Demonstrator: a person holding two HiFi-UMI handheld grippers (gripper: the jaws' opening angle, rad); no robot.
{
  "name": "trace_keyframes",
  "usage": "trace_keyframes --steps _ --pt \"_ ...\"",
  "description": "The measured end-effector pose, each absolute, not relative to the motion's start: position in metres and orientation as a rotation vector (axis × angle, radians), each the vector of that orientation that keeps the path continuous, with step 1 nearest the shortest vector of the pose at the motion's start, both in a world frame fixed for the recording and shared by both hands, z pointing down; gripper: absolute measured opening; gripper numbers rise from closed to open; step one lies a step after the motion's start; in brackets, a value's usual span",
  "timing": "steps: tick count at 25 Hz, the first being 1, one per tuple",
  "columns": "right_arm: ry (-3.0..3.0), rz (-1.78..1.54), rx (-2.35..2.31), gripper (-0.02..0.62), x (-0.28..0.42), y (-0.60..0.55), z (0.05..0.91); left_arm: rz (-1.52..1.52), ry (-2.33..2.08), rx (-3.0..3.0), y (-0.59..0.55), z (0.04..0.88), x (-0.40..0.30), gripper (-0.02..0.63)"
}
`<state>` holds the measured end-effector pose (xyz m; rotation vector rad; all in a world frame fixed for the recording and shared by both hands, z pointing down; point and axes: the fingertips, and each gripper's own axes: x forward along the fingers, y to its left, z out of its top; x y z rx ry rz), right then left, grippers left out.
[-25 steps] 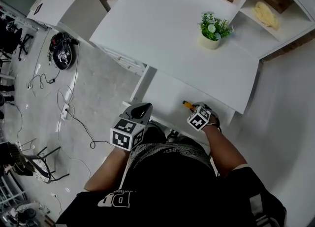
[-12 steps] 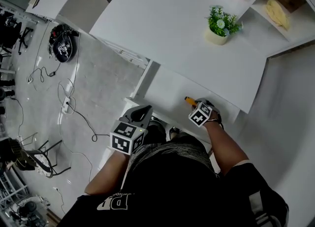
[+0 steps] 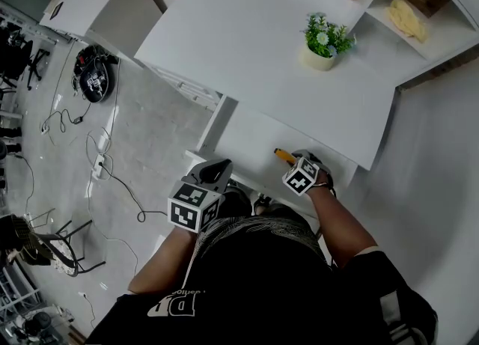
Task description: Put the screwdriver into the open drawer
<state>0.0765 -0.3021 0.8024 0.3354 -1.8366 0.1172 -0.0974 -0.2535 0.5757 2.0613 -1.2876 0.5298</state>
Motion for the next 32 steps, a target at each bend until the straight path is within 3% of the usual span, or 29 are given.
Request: trace_keyframes --steps 14,19,21,32 --pt "-2.271 0.552 0.75 0.107 0.089 -0.29 0.641 0.448 -1.292 2.195 -0.242 0.524 -0.058 0.018" --pt "-2.464 0.684 0.831 0.068 0.074 -0.257 0.579 0.404 -1.27 2.247 -0.22 0.507 -0.053 0.018" --pt "-2.576 0.698 0.858 0.009 0.068 -0.24 0.55 0.35 -1.257 2.268 -0.205 0.494 -0.053 0.018" --pt "-2.741 0.644 1.002 0.005 0.054 -0.064 0.479 0.282 -1.131 2.388 -0.052 0.464 -0.059 0.018"
